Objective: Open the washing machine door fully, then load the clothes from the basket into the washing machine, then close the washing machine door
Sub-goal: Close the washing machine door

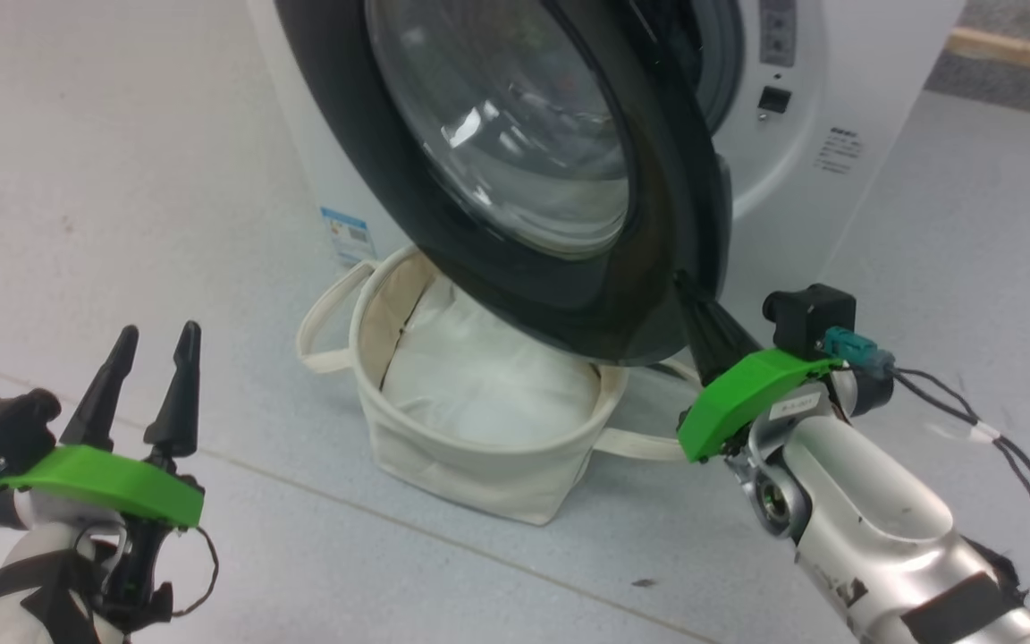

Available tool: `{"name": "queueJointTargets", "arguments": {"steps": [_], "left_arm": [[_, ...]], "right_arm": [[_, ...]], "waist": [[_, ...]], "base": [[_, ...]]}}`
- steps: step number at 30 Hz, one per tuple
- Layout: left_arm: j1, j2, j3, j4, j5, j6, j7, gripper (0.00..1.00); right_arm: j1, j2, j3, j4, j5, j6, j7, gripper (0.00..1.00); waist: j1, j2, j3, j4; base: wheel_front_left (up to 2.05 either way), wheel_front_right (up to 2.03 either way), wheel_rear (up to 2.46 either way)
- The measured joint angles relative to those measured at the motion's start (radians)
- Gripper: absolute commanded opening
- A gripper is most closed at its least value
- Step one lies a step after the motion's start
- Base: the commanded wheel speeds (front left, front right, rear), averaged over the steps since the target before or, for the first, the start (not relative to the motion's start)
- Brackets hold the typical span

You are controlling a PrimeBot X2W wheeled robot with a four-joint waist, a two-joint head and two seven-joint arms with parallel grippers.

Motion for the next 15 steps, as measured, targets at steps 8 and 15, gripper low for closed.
{"name": "queueJointTargets", "arguments": {"steps": [8, 15], "left_arm": [[-0.013, 0.0, -0.01, -0.031, -0.004, 0.0, 0.0, 1.0], [-0.012, 0.0, -0.021, -0.04, -0.011, 0.0, 0.0, 1.0]], "right_arm": [[-0.08, -0.008, -0.007, 0.069, 0.002, 0.001, 0.0, 0.0], [-0.117, -0.033, -0.054, 0.089, -0.004, 0.001, 0.0, 0.0]], "waist": [[0.0, 0.0, 0.062, 0.031], [0.0, 0.0, 0.103, 0.018]], "base": [[0.0, 0.0, 0.0], [0.0, 0.0, 0.0]]}}
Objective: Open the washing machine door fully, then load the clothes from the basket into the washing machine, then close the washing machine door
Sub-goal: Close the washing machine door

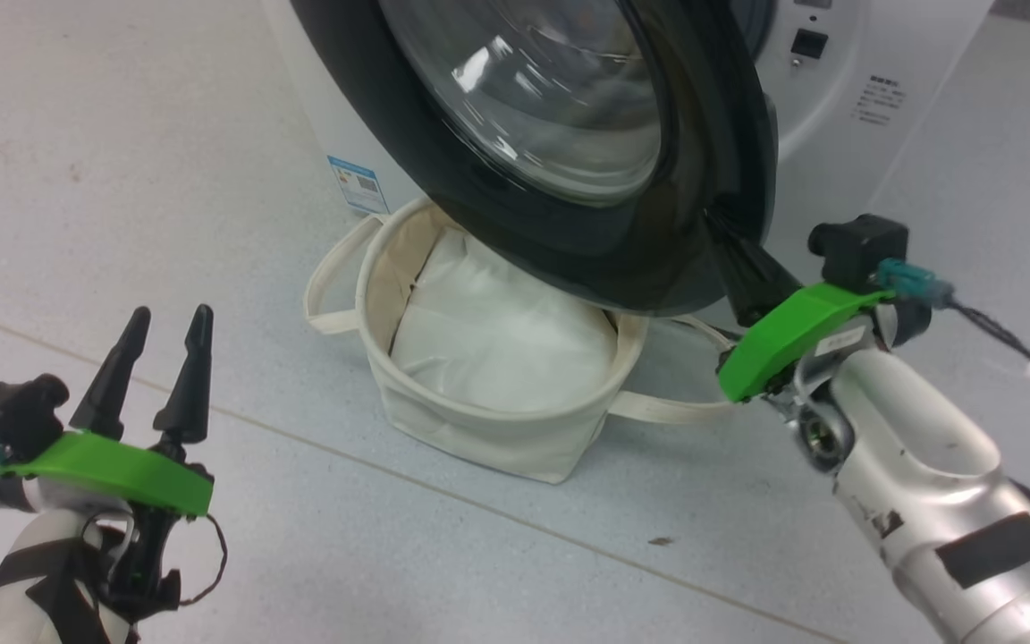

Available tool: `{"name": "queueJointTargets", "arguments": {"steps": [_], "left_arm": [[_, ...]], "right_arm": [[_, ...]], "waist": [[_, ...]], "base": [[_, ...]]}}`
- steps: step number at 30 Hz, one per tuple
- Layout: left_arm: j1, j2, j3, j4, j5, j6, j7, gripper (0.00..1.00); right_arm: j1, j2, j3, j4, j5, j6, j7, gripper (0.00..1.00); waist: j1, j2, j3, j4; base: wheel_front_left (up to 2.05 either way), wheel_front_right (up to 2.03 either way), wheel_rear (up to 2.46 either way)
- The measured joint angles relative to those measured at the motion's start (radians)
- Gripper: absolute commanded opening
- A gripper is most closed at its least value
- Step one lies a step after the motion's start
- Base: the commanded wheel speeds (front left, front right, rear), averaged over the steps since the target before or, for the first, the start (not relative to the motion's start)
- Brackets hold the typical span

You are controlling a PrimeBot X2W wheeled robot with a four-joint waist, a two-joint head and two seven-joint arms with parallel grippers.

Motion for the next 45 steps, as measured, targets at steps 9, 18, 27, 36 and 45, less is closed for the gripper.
{"name": "queueJointTargets", "arguments": {"steps": [9, 18, 27, 36, 45], "left_arm": [[-0.012, 0.005, 0.0, -0.021, -0.015, 0.0, 0.0, 1.0], [-0.064, 0.014, 0.003, -0.049, -0.025, 0.0, 0.0, 1.0], [-0.068, 0.016, 0.007, -0.049, -0.025, 0.0, 0.0, 1.0], [-0.069, 0.021, -0.008, -0.042, -0.034, 0.0, 0.0, 1.0], [-0.061, 0.037, -0.009, -0.034, -0.043, 0.0, 0.0, 1.0]], "right_arm": [[-0.051, -0.01, -0.044, 0.027, -0.033, 0.0, 0.0, 0.0], [-0.175, -0.038, -0.14, 0.048, -0.089, 0.0, 0.0, 0.0], [-0.253, -0.052, -0.268, 0.062, -0.146, 0.0, 0.0, 0.0], [-0.258, -0.033, -0.4, 0.093, -0.197, 0.0, 0.0, 0.0], [-0.249, -0.033, -0.424, 0.085, -0.223, 0.0, -0.002, 0.97]], "waist": [[-0.0001, 0.0, 0.062, -0.013], [0.0001, 0.0, 0.156, 0.0], [0.0, 0.0, 0.187, 0.028], [-0.0002, 0.0, 0.147, 0.028], [-0.0001, 0.0, 0.107, 0.017]], "base": [[0.0, 0.0, 0.0], [0.0, 0.0, 0.0], [0.0, 0.0, 0.0], [0.0, 0.0, 0.0], [0.0, 0.0, 0.0]]}}
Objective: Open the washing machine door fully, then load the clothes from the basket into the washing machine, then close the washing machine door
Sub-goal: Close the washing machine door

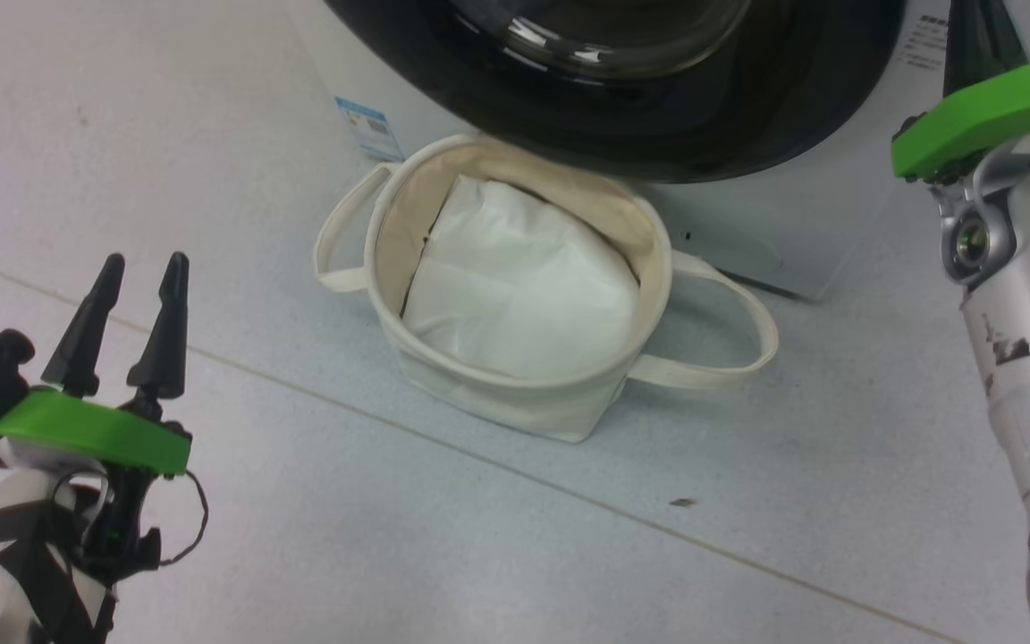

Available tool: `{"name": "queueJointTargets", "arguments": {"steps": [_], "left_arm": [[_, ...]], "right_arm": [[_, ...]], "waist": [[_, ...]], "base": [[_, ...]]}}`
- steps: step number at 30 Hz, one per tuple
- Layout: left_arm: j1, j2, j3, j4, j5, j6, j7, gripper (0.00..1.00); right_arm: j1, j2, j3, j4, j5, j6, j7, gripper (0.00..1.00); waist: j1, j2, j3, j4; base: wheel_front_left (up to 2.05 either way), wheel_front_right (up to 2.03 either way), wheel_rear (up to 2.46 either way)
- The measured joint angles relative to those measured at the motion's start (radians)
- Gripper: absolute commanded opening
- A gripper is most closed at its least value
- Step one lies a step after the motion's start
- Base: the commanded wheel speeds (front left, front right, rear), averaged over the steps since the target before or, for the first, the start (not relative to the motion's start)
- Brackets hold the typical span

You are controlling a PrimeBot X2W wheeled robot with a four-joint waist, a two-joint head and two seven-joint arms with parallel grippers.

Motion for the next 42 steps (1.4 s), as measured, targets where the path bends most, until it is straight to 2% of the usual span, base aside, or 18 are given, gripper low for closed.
{"name": "queueJointTargets", "arguments": {"steps": [1, 6, 11, 17, 24, 33, 36, 42], "left_arm": [[0.003, 0.0, 0.0, 0.002, 0.0, 0.0, 0.0, 1.0], [0.023, 0.005, -0.001, 0.015, 0.0, 0.0, 0.0, 1.0], [0.047, 0.015, -0.001, 0.021, 0.0, 0.0, 0.0, 1.0], [0.068, 0.02, -0.001, 0.023, 0.002, 0.0, 0.0, 1.0], [0.141, 0.019, 0.024, 0.04, 0.012, 0.0, 0.0, 1.0], [0.206, 0.012, 0.031, 0.035, -0.027, 0.0, 0.0, 1.0], [0.222, 0.015, 0.033, 0.033, -0.049, 0.0, 0.001, 1.0], [0.228, 0.025, 0.03, 0.009, -0.057, 0.0, 0.003, 1.0]], "right_arm": [[0.012, 0.001, -0.005, -0.015, 0.0, 0.0, -0.001, 1.0], [0.122, 0.012, -0.004, -0.07, 0.001, 0.0, -0.001, 1.0], [0.231, 0.044, 0.068, -0.15, 0.035, 0.0, -0.001, 1.0], [0.317, 0.041, 0.104, -0.278, 0.06, 0.0, -0.001, 1.0], [0.526, 0.026, 0.123, -0.383, 0.093, 0.0, -0.001, 1.0], [0.697, -0.006, 0.065, -0.516, 0.109, 0.0, -0.001, 1.0], [0.771, -0.011, 0.036, -0.56, 0.109, 0.0, -0.001, 1.0], [0.879, -0.031, 0.042, -0.636, 0.15, 0.0, -0.001, 1.0]], "waist": [[0.0, 0.0, -0.008, -0.003], [-0.0001, 0.0, -0.056, -0.032], [-0.0001, 0.0, -0.108, -0.081], [-0.0001, 0.0, -0.162, -0.143], [-0.0003, 0.0, -0.256, -0.231], [-0.0001, 0.0, -0.335, -0.327], [-0.0002, 0.0, -0.346, -0.341], [0.0, 0.0, -0.346, -0.345]], "base": [[0.0, 0.0, 0.0], [0.0, 0.0, 0.0], [0.0, 0.0, 0.0], [0.0, 0.0, 0.0], [0.0, 0.0, 0.0], [0.0, 0.0, 0.0], [0.0, 0.0, 0.0], [0.0, 0.0, 0.0]]}}
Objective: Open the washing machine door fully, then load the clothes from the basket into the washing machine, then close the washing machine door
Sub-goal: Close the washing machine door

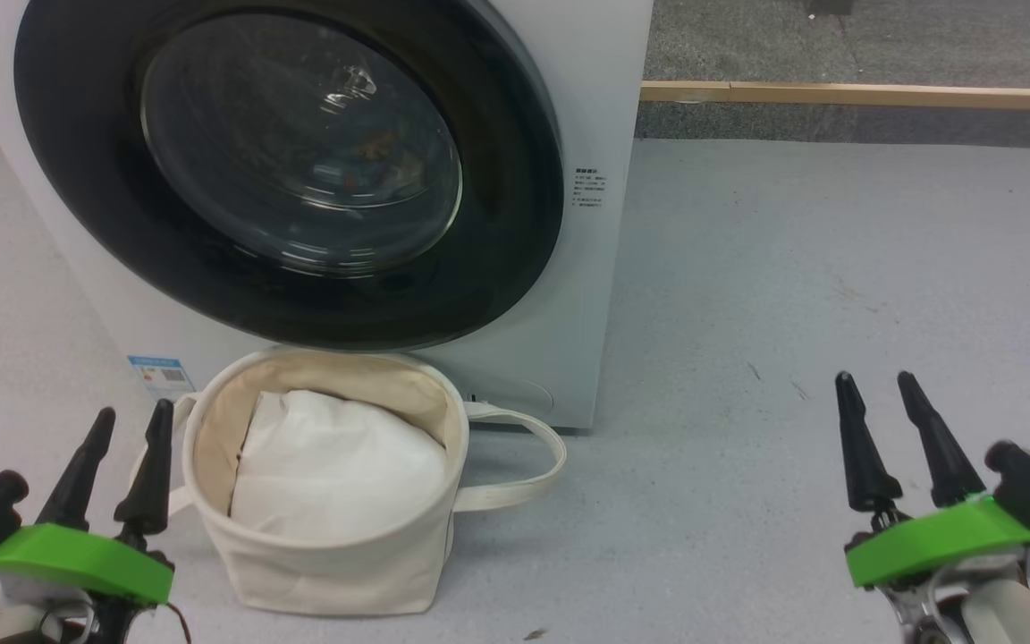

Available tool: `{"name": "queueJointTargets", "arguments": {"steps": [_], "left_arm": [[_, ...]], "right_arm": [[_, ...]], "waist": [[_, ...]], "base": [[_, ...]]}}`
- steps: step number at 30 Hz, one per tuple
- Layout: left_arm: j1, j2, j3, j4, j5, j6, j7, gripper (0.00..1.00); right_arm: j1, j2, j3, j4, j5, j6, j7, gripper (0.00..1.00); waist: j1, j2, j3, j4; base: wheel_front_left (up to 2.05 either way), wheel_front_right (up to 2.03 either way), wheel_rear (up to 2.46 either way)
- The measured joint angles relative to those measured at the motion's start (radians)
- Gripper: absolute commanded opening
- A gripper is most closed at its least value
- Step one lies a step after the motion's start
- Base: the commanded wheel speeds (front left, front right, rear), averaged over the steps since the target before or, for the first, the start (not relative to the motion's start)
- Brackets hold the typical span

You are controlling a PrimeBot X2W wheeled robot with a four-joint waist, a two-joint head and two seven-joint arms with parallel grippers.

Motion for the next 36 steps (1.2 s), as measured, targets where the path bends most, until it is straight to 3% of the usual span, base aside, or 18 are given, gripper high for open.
{"name": "queueJointTargets", "arguments": {"steps": [11, 36], "left_arm": [[0.028, 0.007, -0.026, -0.024, -0.021, 0.0, 0.008, 1.0], [0.039, 0.01, -0.042, -0.025, -0.044, 0.0, 0.007, 1.0]], "right_arm": [[0.102, 0.007, -0.044, -0.053, -0.008, 0.0, 0.0, 1.0], [0.102, 0.057, -0.069, -0.057, -0.042, 0.0, 0.0, 1.0]], "waist": [[0.0, 0.0, -0.008, 0.0], [0.0, 0.0, -0.003, 0.001]], "base": [[0.0, 0.0, 0.0], [0.0, 0.0, 0.0]]}}
